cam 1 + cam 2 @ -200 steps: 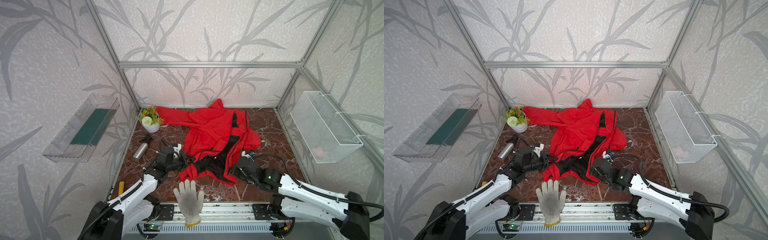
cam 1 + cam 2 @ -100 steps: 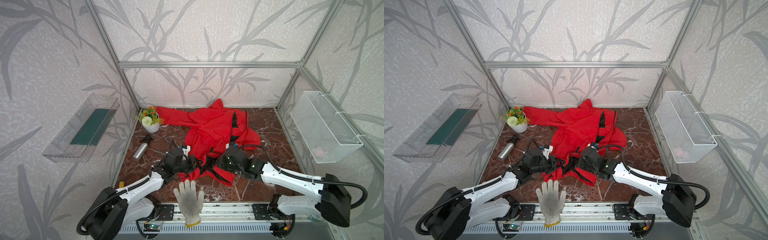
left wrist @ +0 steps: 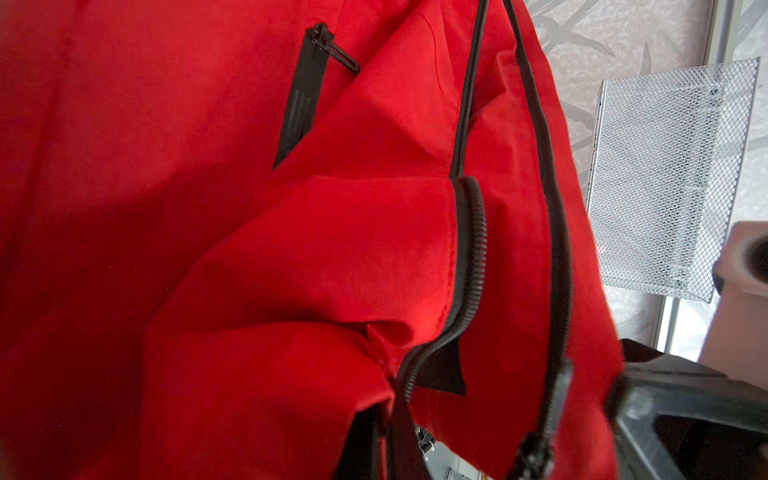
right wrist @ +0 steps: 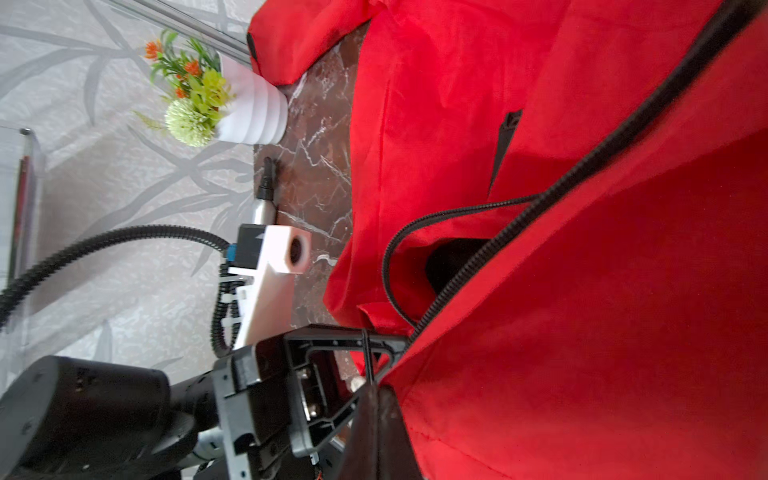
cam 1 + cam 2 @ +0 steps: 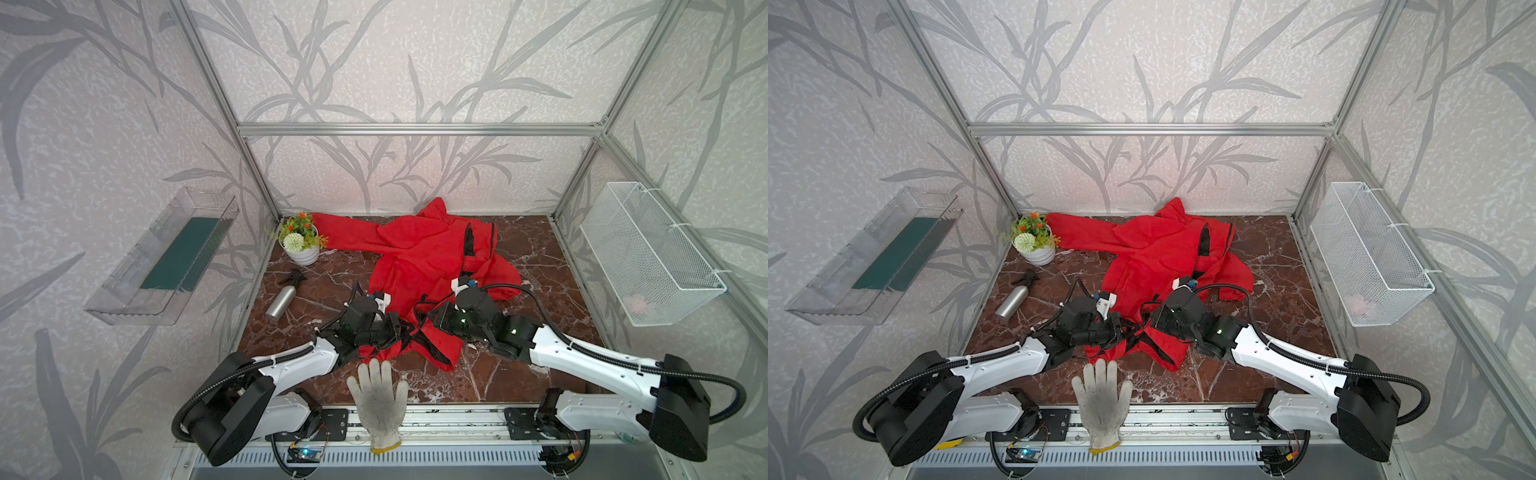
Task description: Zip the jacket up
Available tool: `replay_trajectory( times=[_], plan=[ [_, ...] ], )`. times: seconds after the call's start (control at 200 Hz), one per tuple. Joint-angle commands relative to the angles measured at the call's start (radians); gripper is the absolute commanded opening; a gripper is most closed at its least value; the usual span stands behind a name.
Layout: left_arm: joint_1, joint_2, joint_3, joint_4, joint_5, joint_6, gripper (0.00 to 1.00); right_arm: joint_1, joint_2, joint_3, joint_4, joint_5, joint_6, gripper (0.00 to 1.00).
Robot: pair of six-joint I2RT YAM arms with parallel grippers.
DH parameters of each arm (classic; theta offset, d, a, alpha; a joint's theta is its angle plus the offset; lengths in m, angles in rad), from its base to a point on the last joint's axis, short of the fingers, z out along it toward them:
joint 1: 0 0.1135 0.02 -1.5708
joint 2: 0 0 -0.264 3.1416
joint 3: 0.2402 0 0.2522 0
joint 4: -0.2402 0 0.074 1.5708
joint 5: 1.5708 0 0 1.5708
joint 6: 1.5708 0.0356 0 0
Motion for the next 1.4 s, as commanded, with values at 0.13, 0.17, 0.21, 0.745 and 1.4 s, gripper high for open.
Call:
replay_trajectory(
  times=[0.13,0.17,0.21,0.745,1.4],
  plan=[
    [-0.019,-0.005,0.030,0.042,-0.008,-0.021,0.00,-0.003,-0.002,0.022,0.087,-0.016,-0.015,0.00],
    [-0.018,-0.010,0.030,0.042,-0.008,-0.021,0.00,-0.004,0.008,0.001,0.110,-0.015,-0.007,0.00],
    [-0.019,-0.012,0.032,0.041,-0.008,-0.022,0.00,-0.007,0.020,-0.021,0.137,-0.021,0.004,0.00],
    [-0.028,-0.035,0.010,0.073,-0.016,-0.053,0.00,-0.004,0.098,-0.078,0.135,-0.073,0.085,0.03],
    [-0.104,0.012,0.005,0.140,-0.038,-0.083,0.00,0.008,-0.015,-0.054,0.230,0.028,-0.006,0.00]
  ],
)
